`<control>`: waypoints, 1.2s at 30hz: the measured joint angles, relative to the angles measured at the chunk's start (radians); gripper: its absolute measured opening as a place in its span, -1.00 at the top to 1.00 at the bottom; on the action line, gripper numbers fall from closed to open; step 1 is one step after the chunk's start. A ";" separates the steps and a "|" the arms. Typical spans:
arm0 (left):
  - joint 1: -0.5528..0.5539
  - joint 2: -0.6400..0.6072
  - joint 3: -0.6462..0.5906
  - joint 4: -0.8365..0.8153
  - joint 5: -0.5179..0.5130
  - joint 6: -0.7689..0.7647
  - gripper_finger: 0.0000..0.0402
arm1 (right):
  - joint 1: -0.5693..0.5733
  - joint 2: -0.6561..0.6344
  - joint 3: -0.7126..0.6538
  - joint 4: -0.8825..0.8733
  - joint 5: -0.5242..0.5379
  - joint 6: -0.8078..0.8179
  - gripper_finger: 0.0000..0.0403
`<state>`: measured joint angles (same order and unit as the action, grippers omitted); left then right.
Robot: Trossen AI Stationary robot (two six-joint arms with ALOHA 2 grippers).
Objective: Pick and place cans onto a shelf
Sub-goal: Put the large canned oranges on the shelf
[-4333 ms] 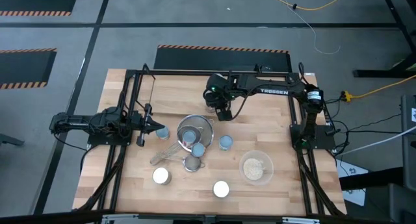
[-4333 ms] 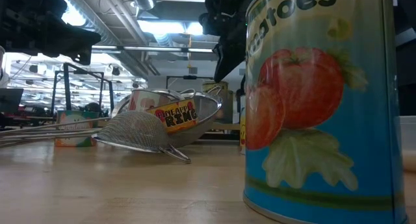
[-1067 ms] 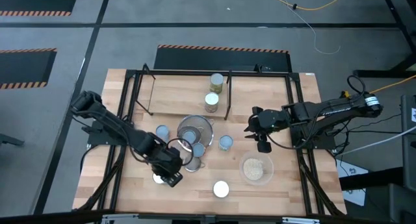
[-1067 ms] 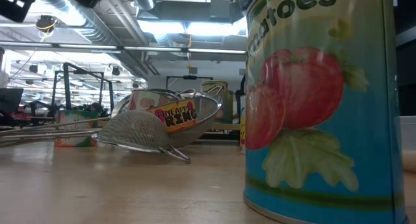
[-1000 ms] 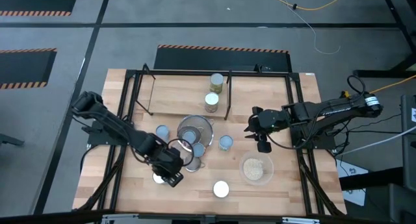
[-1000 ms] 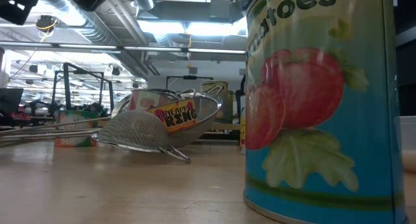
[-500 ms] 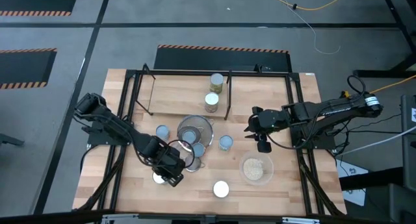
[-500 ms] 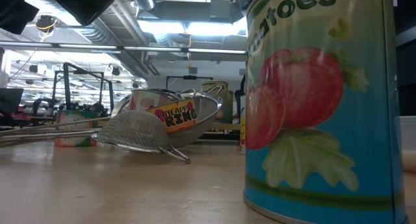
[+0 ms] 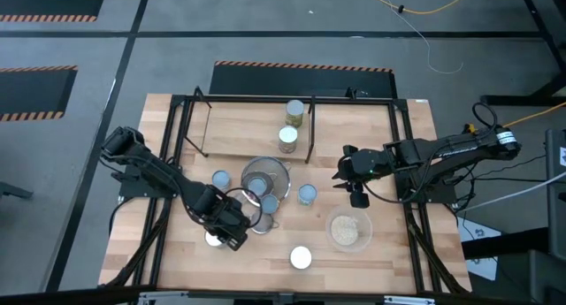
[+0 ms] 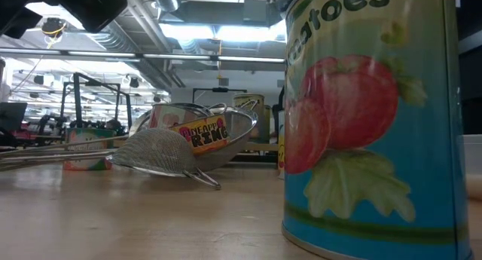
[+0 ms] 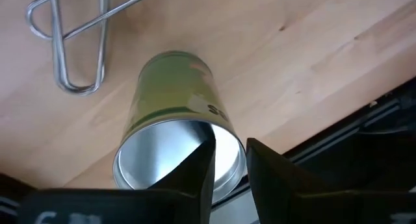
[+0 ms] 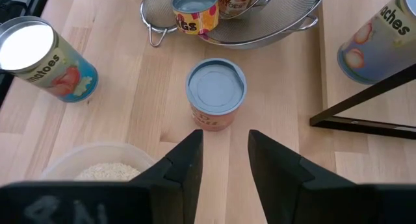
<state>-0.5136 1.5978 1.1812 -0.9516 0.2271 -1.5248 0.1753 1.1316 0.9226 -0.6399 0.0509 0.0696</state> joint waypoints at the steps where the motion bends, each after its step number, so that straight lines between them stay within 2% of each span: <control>1: 0.000 0.000 0.000 -0.009 0.002 -0.009 0.60 | 0.000 0.000 0.000 0.000 0.000 0.000 0.37; 11: -0.014 0.000 0.000 -0.072 0.015 -0.022 0.62 | 0.000 0.000 0.000 0.000 0.000 0.000 0.37; 23: -0.014 0.000 0.000 -0.097 0.007 -0.020 0.98 | 0.000 0.000 0.000 0.000 0.000 0.001 0.37; 31: -0.014 0.000 0.000 -0.097 0.008 -0.013 0.99 | 0.000 0.000 0.000 0.000 0.000 0.001 0.37; 36: -0.013 0.000 -0.002 -0.094 0.068 -0.009 0.99 | 0.000 0.000 0.000 0.000 0.000 0.001 0.37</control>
<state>-0.5267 1.5978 1.1797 -1.0454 0.2955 -1.5337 0.1749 1.1320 0.9230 -0.6403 0.0509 0.0704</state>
